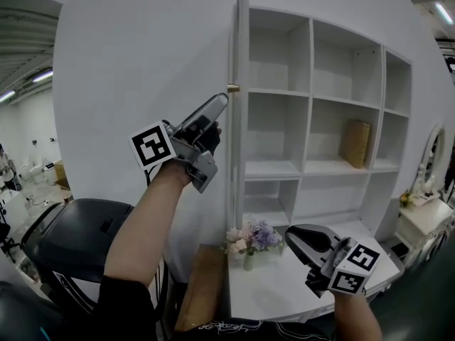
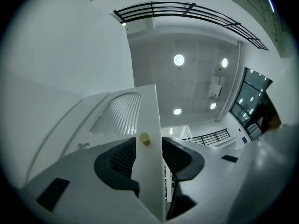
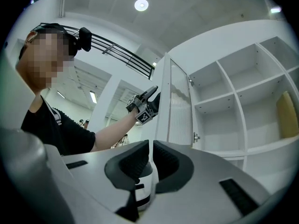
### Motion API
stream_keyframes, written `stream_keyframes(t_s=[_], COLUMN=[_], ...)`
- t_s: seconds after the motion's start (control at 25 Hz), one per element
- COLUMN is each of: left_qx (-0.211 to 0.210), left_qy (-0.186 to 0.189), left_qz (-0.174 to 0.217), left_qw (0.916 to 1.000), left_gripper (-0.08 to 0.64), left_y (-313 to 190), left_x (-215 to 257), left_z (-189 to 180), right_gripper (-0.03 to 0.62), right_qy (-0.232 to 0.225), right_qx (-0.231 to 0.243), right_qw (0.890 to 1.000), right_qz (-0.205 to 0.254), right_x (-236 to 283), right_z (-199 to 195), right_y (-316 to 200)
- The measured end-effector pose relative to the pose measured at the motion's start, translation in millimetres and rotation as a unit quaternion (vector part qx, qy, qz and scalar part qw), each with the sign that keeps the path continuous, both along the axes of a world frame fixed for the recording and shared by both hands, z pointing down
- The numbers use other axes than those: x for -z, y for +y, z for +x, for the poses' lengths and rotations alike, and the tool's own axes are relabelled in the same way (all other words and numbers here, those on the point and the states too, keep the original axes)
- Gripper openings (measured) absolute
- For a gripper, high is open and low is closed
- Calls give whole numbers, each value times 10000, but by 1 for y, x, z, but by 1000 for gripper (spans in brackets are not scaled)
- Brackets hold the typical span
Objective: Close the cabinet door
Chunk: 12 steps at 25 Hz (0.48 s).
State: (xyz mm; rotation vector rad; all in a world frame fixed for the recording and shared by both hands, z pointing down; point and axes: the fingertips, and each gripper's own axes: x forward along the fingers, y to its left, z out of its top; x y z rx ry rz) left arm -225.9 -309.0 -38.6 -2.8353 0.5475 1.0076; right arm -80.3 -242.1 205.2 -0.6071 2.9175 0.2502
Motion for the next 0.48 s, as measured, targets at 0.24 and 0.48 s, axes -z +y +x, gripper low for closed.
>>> stream_keyframes(t_s=[0.24, 0.48], left_qx=[-604, -1165], left_qy=[56, -189], left_qz=[-80, 213], left_qw=[9981, 9928], left_gripper=[170, 124], left_y=[-20, -18], left_x=[15, 19], left_z=[5, 13], right_gripper=[57, 57], right_qy=[-103, -155], right_qx=[-227, -373], right_qw=[9997, 9991], right_qz=[-55, -96], right_x=[0, -6], right_z=[3, 4], right_y=[-22, -41])
